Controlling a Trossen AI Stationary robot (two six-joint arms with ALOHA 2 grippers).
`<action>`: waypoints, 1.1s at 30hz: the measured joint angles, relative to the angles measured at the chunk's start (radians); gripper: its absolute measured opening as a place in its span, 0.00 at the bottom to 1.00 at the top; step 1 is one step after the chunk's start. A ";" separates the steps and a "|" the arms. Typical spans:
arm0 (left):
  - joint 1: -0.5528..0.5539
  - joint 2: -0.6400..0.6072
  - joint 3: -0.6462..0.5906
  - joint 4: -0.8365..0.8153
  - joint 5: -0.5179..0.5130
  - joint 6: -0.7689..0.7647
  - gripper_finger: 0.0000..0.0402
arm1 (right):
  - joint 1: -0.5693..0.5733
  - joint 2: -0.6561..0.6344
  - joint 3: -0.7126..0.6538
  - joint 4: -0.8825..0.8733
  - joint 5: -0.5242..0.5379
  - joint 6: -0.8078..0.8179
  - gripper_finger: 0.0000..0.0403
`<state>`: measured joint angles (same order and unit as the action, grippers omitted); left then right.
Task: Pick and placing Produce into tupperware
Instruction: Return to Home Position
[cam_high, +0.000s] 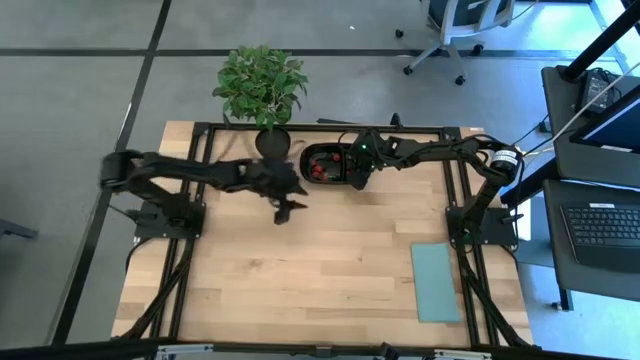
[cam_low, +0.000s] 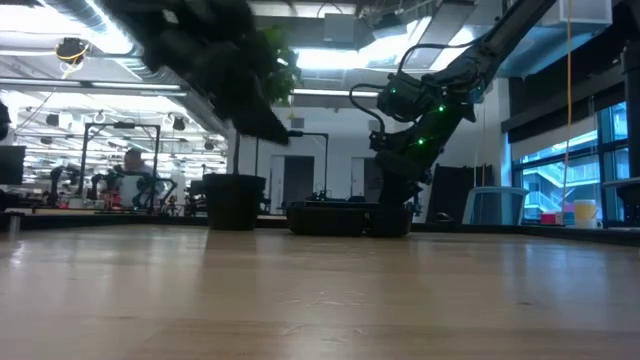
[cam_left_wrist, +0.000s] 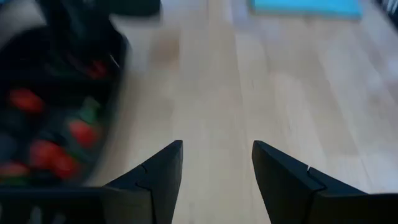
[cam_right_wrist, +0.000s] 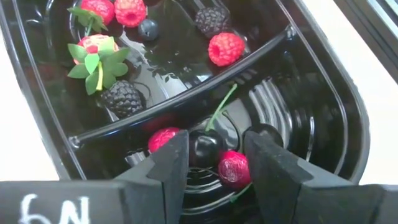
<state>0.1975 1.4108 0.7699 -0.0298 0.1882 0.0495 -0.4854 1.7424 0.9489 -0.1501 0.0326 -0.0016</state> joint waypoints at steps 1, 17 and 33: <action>0.002 -0.054 -0.040 0.039 -0.014 0.011 0.46 | 0.000 0.000 0.000 0.000 0.000 0.000 0.40; 0.022 -0.689 -0.614 0.524 -0.103 -0.035 0.46 | 0.000 0.000 0.000 0.034 0.000 -0.003 0.40; 0.022 -0.968 -0.762 0.442 -0.160 -0.076 0.46 | 0.000 0.000 0.000 0.075 0.000 -0.002 0.40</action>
<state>0.2199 0.4430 0.0082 0.4121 0.0284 -0.0262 -0.4858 1.7420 0.9485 -0.0747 0.0326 -0.0040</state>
